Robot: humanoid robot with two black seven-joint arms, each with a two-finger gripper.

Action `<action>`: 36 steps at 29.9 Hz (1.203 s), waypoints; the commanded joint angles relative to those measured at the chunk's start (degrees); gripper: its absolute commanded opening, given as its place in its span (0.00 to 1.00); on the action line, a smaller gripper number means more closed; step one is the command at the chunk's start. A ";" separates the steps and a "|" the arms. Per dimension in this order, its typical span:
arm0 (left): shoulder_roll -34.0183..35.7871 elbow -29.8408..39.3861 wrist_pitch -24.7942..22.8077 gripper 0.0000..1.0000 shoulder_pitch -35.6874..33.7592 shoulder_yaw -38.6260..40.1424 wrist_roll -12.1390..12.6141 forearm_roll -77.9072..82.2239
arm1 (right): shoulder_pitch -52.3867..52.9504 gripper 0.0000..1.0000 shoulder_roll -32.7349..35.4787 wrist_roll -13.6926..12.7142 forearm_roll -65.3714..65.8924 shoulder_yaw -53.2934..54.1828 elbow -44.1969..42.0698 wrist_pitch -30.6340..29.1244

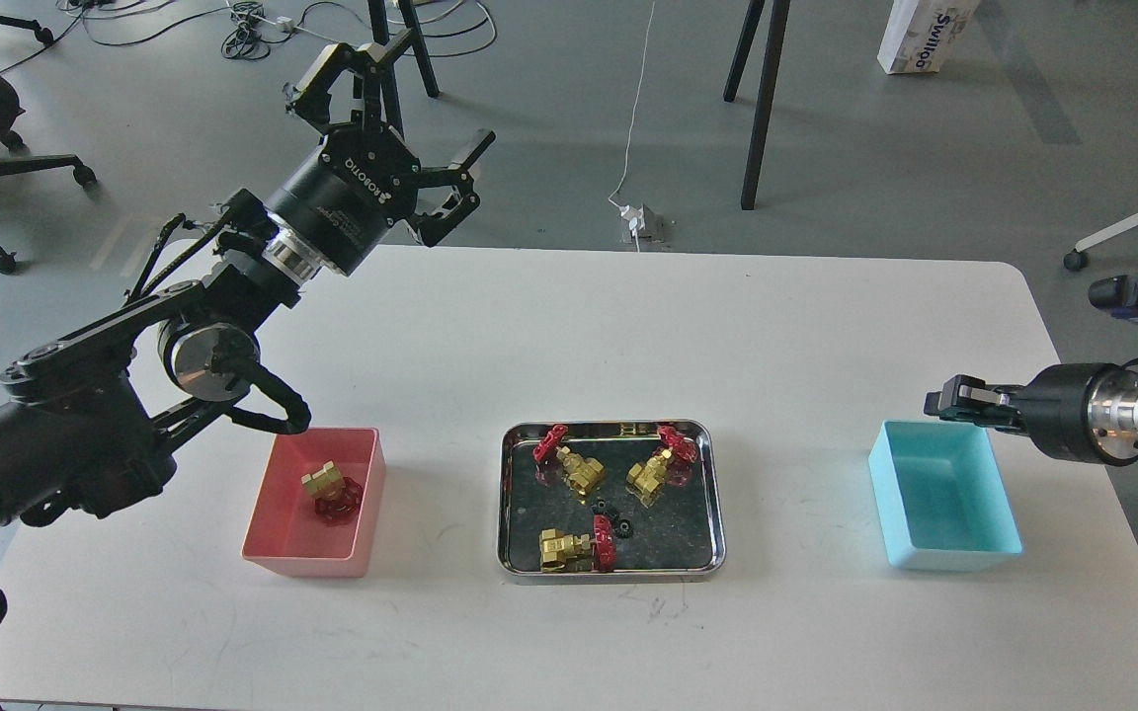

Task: Place valve in pink box and gear in blue box
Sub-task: 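Carry the gear with the right gripper over the blue box, then release the gear into the blue box and lift the right gripper away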

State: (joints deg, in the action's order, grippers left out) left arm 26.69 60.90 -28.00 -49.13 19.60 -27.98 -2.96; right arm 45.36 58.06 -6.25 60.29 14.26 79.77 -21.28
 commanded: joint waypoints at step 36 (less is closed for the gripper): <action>-7.52 -28.79 0.00 1.00 -7.55 7.02 -0.02 2.25 | 0.17 1.00 -23.15 11.60 -54.73 33.99 -24.01 -3.37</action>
State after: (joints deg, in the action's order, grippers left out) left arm 22.69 40.72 -28.00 -54.82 23.17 -28.01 -0.44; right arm 43.31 41.04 1.90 14.27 46.16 63.45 -15.36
